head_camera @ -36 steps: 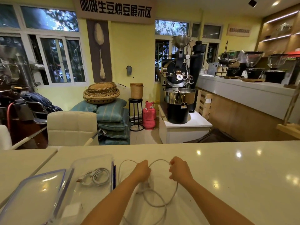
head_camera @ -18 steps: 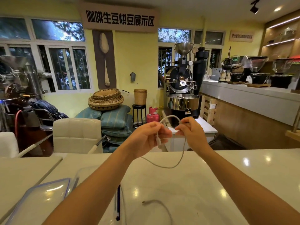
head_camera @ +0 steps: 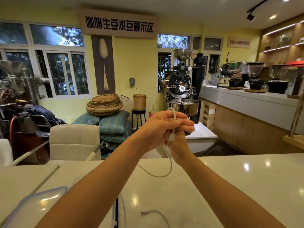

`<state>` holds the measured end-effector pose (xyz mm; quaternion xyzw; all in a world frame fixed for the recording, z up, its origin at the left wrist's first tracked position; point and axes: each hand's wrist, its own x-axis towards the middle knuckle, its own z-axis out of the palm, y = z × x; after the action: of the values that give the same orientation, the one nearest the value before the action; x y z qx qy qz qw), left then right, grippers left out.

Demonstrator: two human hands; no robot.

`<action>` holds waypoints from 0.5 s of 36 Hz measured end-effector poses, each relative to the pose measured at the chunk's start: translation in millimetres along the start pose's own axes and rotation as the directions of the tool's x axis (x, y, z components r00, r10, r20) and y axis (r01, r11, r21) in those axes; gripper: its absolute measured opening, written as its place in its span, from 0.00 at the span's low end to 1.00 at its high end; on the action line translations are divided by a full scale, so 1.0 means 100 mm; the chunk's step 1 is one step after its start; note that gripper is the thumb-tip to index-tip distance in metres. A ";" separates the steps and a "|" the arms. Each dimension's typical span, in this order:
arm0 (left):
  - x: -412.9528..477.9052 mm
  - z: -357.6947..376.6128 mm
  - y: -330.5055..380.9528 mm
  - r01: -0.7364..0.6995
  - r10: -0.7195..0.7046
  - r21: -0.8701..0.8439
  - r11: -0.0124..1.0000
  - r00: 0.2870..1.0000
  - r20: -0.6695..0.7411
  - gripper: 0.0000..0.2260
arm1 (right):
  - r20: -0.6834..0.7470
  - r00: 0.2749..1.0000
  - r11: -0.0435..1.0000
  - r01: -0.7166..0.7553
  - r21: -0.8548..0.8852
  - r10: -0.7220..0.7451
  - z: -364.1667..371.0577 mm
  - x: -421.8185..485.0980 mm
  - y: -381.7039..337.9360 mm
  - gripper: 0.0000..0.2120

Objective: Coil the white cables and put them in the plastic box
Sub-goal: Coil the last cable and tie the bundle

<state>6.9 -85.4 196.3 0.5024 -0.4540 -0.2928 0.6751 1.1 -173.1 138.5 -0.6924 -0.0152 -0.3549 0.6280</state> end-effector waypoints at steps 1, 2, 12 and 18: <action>0.02 -0.02 0.00 -0.001 0.001 0.013 1.000 1.000 -0.027 0.10 | 0.007 0.999 0.999 -0.045 -0.011 0.045 0.01 -0.01 0.04 0.15; 0.04 -0.05 0.00 -0.001 0.002 0.027 1.000 0.999 -0.050 0.09 | 0.051 0.996 0.996 -0.074 -0.057 0.076 0.00 -0.04 0.10 0.13; 0.24 -0.39 -0.10 -0.034 0.175 0.435 0.900 0.941 -0.290 0.13 | 0.439 0.794 0.906 -0.396 -0.150 0.419 0.02 -0.34 0.02 0.14; 0.15 -0.54 -0.16 0.004 0.212 0.617 0.787 0.937 -0.276 0.13 | 0.418 0.792 0.884 -0.315 -0.345 0.445 -0.17 -0.26 -0.24 0.12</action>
<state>62.8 -81.3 181.2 0.7081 -0.4314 -0.0043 0.5590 -37.8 -172.1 144.6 -0.8228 0.0144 -0.0335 0.5671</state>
